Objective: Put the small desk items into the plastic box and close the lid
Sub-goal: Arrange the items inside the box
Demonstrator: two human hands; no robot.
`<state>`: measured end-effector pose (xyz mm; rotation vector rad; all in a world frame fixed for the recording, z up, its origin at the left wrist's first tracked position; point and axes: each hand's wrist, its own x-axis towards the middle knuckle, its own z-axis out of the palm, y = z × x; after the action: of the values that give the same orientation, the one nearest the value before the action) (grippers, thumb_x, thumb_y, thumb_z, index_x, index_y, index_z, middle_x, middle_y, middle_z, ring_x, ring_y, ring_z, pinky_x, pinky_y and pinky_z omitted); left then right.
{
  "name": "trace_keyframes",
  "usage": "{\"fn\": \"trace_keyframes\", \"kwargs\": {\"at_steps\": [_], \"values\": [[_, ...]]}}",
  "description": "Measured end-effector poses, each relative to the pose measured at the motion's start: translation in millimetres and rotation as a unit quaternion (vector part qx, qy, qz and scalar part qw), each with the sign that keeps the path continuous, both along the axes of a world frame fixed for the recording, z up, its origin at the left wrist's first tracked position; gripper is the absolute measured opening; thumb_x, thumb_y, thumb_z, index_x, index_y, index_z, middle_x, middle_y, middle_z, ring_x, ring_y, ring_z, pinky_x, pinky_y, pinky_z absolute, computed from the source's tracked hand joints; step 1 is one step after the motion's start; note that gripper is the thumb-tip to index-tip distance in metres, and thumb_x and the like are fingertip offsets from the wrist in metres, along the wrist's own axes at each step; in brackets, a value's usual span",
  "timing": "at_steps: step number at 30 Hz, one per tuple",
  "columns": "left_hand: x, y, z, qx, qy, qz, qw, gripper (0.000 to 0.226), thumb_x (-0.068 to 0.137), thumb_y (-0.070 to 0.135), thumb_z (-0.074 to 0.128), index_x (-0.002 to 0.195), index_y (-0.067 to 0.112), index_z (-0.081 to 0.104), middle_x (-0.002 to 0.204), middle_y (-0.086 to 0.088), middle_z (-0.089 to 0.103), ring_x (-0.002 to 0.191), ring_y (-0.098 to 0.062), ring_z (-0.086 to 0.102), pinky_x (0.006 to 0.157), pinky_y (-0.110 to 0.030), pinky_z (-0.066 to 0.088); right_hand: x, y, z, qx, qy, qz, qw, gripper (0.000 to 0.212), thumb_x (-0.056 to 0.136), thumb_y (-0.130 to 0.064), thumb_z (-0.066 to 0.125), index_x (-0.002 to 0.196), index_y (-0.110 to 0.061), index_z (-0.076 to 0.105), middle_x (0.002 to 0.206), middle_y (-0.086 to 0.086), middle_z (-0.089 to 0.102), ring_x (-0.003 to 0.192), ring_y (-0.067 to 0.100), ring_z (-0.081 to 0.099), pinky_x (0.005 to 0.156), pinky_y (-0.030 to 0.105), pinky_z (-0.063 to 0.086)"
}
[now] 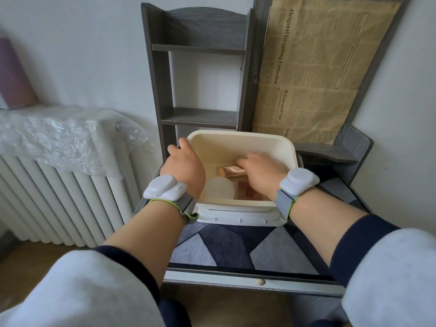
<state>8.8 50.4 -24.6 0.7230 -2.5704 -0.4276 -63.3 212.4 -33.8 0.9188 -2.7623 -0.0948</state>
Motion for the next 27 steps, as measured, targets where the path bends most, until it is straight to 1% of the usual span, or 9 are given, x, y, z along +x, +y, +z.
{"fn": "trace_keyframes", "kwargs": {"at_steps": [2,7,10,11,14,17,22,25,27], "values": [[-0.1,0.2,-0.2,0.0,-0.001,0.001,1.0,0.03,0.089,-0.001,0.043,0.118,0.008,0.039,0.112,-0.014,0.048,0.08,-0.034,0.059,0.061,-0.037,0.039,-1.3,1.3,-0.5,-0.006,-0.021,-0.004,1.0,0.038,0.086,0.007,0.043,0.113,-0.013,0.062,0.105,0.012,0.058,0.101,0.034,0.057,0.086,0.043,0.049],[0.7,-0.3,-1.0,-0.003,0.001,-0.002,1.0,0.031,0.088,-0.001,0.043,0.117,0.008,0.039,0.112,-0.014,0.048,0.084,-0.035,0.062,0.061,-0.036,0.039,-0.8,2.3,-1.6,-0.029,-0.049,-0.004,0.998,0.041,0.087,0.006,0.043,0.117,-0.014,0.062,0.107,0.012,0.06,0.102,0.034,0.059,0.088,0.045,0.05],[0.1,-0.9,-0.2,-0.002,-0.001,0.001,1.0,0.03,0.088,-0.001,0.042,0.117,0.008,0.039,0.112,-0.014,0.048,0.074,-0.031,0.054,0.061,-0.036,0.039,0.3,2.8,0.3,-0.051,-0.054,-0.011,0.997,0.041,0.087,0.002,0.048,0.121,-0.015,0.063,0.11,0.01,0.06,0.105,0.034,0.058,0.086,0.041,0.05],[-0.1,-1.1,-0.3,-0.002,-0.001,0.002,1.0,0.03,0.089,-0.001,0.042,0.117,0.008,0.039,0.112,-0.014,0.048,0.073,-0.031,0.052,0.061,-0.036,0.038,0.6,2.5,1.1,-0.058,-0.057,-0.012,0.997,0.038,0.088,-0.002,0.051,0.122,-0.015,0.063,0.111,0.01,0.06,0.105,0.033,0.057,0.084,0.038,0.049],[-1.1,-0.9,-1.4,-0.006,-0.002,0.002,1.0,0.031,0.089,0.0,0.043,0.118,0.008,0.038,0.113,-0.014,0.048,0.081,-0.033,0.06,0.062,-0.036,0.038,4.3,1.5,1.6,-0.066,-0.08,-0.015,0.995,0.028,0.089,-0.022,0.058,0.115,-0.016,0.066,0.11,0.006,0.06,0.101,0.029,0.059,0.078,0.035,0.048],[-2.7,-0.4,-1.9,-0.008,-0.001,0.004,1.0,0.031,0.089,0.0,0.043,0.118,0.008,0.038,0.112,-0.014,0.048,0.086,-0.035,0.062,0.062,-0.037,0.038,9.2,2.1,-0.1,-0.055,-0.124,-0.016,0.991,0.034,0.085,-0.035,0.063,0.114,-0.018,0.068,0.11,0.002,0.061,0.096,0.023,0.06,0.074,0.033,0.048],[-4.5,-2.0,-1.5,-0.007,-0.006,0.0,1.0,0.031,0.088,0.0,0.042,0.118,0.007,0.039,0.111,-0.015,0.048,0.085,-0.035,0.062,0.063,-0.037,0.039,11.4,7.6,2.9,-0.057,-0.142,-0.021,0.988,0.032,0.084,-0.023,0.065,0.116,-0.019,0.067,0.115,0.003,0.063,0.1,0.024,0.06,0.076,0.032,0.048],[-5.7,-1.6,-1.1,-0.01,-0.005,0.0,1.0,0.031,0.088,0.001,0.042,0.118,0.007,0.039,0.111,-0.015,0.049,0.086,-0.036,0.062,0.063,-0.037,0.038,13.9,11.1,4.1,-0.052,-0.158,-0.025,0.986,0.036,0.084,-0.024,0.066,0.119,-0.017,0.065,0.117,0.004,0.063,0.102,0.025,0.06,0.082,0.035,0.051],[-6.4,-1.5,-0.6,-0.011,-0.01,-0.001,1.0,0.031,0.089,0.001,0.043,0.119,0.007,0.039,0.112,-0.015,0.049,0.088,-0.036,0.062,0.063,-0.037,0.038,15.6,14.7,5.5,-0.074,-0.151,-0.028,0.985,0.036,0.086,-0.029,0.064,0.121,-0.02,0.065,0.119,0.003,0.061,0.104,0.025,0.059,0.086,0.037,0.051]]}}
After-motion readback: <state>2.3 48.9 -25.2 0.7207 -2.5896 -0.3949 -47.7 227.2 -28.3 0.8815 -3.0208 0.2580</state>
